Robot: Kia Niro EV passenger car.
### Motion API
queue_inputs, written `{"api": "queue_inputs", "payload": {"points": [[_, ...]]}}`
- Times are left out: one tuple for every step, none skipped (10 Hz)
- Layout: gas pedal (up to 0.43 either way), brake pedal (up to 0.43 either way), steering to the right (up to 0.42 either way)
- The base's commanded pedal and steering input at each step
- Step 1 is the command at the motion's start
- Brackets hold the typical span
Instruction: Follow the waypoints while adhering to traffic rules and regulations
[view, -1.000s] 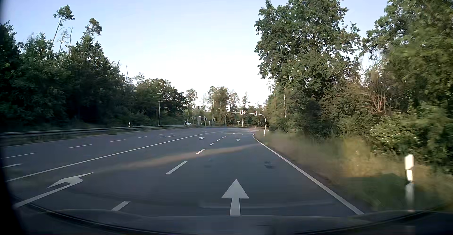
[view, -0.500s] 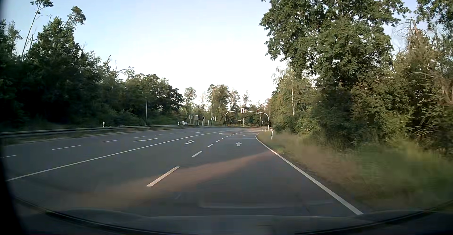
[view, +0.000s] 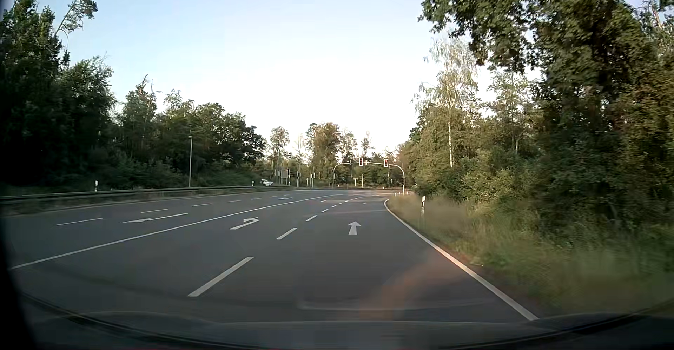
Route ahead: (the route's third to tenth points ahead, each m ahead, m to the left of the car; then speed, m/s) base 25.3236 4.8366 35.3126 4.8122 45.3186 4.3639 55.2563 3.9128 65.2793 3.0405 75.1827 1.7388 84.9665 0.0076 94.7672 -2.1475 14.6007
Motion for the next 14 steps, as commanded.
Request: {"api": "queue_inputs", "payload": {"points": [[0.000,0.104,0.002],[0.000,0.128,0.002],[0.000,0.140,0.003],[0.000,0.146,0.002],[0.000,0.152,0.003],[0.000,0.152,0.003],[0.000,0.159,0.004],[0.000,0.159,0.005],[0.000,0.165,0.006],[0.000,0.171,0.007],[0.000,0.177,0.007],[0.000,0.183,0.007],[0.000,0.189,0.008],[0.000,0.189,0.008]]}}
